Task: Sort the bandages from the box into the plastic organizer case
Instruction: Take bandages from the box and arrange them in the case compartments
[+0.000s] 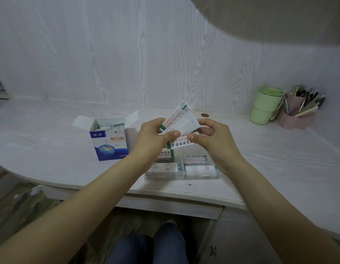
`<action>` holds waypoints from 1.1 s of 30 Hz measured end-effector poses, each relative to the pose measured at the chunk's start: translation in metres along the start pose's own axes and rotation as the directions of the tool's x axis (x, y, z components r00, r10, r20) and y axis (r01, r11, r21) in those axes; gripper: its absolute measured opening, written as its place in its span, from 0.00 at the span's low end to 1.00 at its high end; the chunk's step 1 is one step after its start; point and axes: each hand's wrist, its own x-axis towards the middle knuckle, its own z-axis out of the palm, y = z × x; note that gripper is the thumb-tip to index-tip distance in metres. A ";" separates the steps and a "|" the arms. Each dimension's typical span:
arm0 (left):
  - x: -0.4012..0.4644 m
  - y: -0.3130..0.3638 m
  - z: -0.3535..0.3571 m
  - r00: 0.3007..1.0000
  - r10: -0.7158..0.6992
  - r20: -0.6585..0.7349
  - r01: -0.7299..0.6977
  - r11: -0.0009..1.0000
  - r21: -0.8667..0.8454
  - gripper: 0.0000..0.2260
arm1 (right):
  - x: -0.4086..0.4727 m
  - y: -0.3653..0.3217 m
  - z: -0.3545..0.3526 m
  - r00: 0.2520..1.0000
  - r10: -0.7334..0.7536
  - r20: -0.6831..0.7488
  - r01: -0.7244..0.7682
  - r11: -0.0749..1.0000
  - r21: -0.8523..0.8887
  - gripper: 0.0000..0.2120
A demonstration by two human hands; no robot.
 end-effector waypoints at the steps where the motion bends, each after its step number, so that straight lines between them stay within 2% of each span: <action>1: 0.001 0.000 0.000 1.000 -0.019 -0.007 0.019 0.999 -0.047 0.08 | 0.000 0.001 -0.002 1.000 0.003 -0.013 -0.003 0.999 -0.050 0.14; 3: 0.002 -0.001 -0.001 0.999 -0.040 -0.037 0.036 0.995 -0.097 0.08 | 0.002 0.004 -0.008 0.998 0.019 -0.057 -0.025 0.994 -0.109 0.09; 6: 0.004 -0.002 -0.003 0.996 -0.052 -0.071 0.045 0.995 -0.092 0.08 | 0.006 0.007 -0.021 0.991 0.065 -0.119 -0.074 0.995 -0.068 0.04; 10: 0.004 -0.006 -0.003 0.993 -0.089 -0.073 0.081 0.991 -0.106 0.09 | 0.012 0.013 -0.034 0.985 0.080 -0.154 -0.100 0.987 -0.125 0.06; 14: 0.006 -0.011 -0.003 0.991 -0.106 -0.078 0.099 0.991 -0.090 0.09 | 0.014 0.016 -0.034 0.986 0.095 -0.134 -0.110 0.988 -0.106 0.04; 16: 0.007 -0.012 -0.002 0.991 -0.115 -0.073 0.107 0.989 -0.099 0.09 | 0.016 0.018 -0.033 0.986 0.064 -0.156 -0.093 0.978 -0.185 0.04; 19: 0.005 -0.012 -0.002 0.991 -0.119 -0.056 0.110 0.985 -0.134 0.09 | 0.022 0.025 -0.031 0.990 0.001 -0.139 -0.073 0.857 -0.511 0.04; 21: 0.004 -0.012 -0.002 0.992 -0.117 -0.039 0.111 0.983 -0.145 0.09 | 0.024 0.029 -0.028 0.996 0.023 -0.082 -0.069 0.777 -0.626 0.04; 28: 0.003 -0.014 -0.004 0.992 -0.121 -0.025 0.117 0.985 -0.123 0.08 | 0.029 0.037 -0.017 0.996 0.074 0.060 -0.001 0.638 -0.770 0.05; 33: 0.004 -0.015 -0.005 0.991 -0.131 -0.028 0.128 0.987 -0.098 0.09 | 0.032 0.033 -0.013 0.992 0.078 0.104 0.057 0.457 -0.888 0.08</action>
